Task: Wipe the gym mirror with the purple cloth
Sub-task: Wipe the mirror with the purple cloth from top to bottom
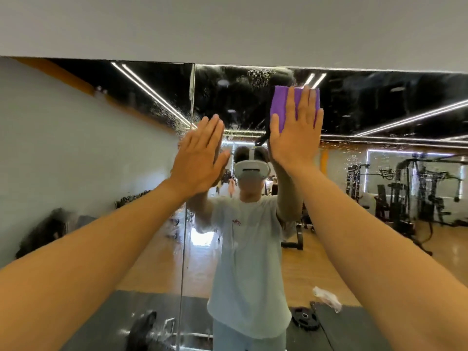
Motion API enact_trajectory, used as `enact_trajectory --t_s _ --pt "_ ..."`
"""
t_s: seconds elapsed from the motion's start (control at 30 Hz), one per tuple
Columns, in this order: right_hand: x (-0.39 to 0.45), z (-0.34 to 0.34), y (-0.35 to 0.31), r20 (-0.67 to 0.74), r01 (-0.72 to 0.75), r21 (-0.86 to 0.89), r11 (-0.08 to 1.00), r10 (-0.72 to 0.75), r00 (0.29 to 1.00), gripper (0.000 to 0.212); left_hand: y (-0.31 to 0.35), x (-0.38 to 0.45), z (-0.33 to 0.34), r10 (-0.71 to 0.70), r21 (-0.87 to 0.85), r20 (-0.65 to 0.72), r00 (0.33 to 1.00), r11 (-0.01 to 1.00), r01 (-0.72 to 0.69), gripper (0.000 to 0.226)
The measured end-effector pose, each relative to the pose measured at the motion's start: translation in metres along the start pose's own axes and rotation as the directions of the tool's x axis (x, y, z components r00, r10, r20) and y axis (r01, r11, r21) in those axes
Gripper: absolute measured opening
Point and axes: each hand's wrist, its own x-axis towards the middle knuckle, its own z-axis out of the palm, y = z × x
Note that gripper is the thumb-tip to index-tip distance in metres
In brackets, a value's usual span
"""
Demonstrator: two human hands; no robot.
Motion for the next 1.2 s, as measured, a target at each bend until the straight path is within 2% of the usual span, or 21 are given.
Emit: enact_trajectory --t_s 0.07,0.1,0.23,0.37,0.43,0.5,0.63,0.8,1.0,1.1,1.13,1.2 --pt "0.0 0.003 -0.018 -0.038 -0.1 0.026 0.995 0.101 0.994 0.07 0.002 0.004 0.012 -0.017 -0.006 -0.07 0.997 1.0 0.017 0.073" --pt "0.003 0.004 -0.024 -0.048 -0.099 0.03 0.995 0.1 0.994 0.07 0.002 0.006 0.018 -0.018 0.0 -0.108 0.994 1.0 0.018 0.07" --pt "0.025 0.009 -0.029 0.005 0.125 -0.027 0.992 -0.125 0.992 0.07 -0.001 0.008 0.039 -0.028 0.009 -0.213 0.977 0.999 0.03 0.062" --pt "0.052 0.004 -0.017 0.058 0.337 -0.043 0.941 -0.334 0.941 0.072 -0.004 0.008 0.044 -0.022 0.018 -0.252 0.967 0.999 0.027 0.062" --pt "0.061 -0.002 -0.003 0.05 0.291 -0.048 0.955 -0.289 0.956 0.071 -0.003 0.007 0.045 -0.013 0.013 -0.26 0.966 1.0 0.017 0.063" --pt "0.064 -0.008 0.016 0.03 0.18 -0.053 0.982 -0.179 0.983 0.071 -0.004 0.007 0.045 -0.005 0.001 -0.258 0.966 1.0 0.006 0.063" --pt "0.058 -0.012 0.048 -0.016 0.072 -0.04 0.997 -0.072 0.997 0.071 -0.004 0.008 0.046 -0.007 0.004 -0.264 0.965 1.0 0.008 0.063" --pt "0.05 -0.006 0.036 -0.078 -0.092 -0.054 0.994 0.087 0.993 0.067 -0.004 0.007 0.048 -0.015 -0.016 -0.279 0.96 1.0 0.011 0.063" --pt "0.047 0.0 0.012 -0.022 0.159 -0.06 0.985 -0.161 0.987 0.065 -0.003 0.008 0.048 -0.013 -0.01 -0.297 0.955 1.0 0.01 0.064" --pt "0.043 -0.002 0.025 0.039 0.276 -0.063 0.959 -0.274 0.961 0.064 -0.004 0.008 0.046 0.0 0.008 -0.302 0.953 1.0 0.003 0.064" --pt "0.045 -0.007 0.039 0.044 0.266 -0.067 0.961 -0.264 0.964 0.063 -0.004 0.007 0.046 0.006 0.013 -0.302 0.953 1.0 -0.002 0.064" --pt "0.052 -0.02 0.077 0.022 0.135 -0.056 0.989 -0.134 0.991 0.064 -0.004 0.007 0.045 0.01 0.016 -0.303 0.953 1.0 -0.006 0.064"
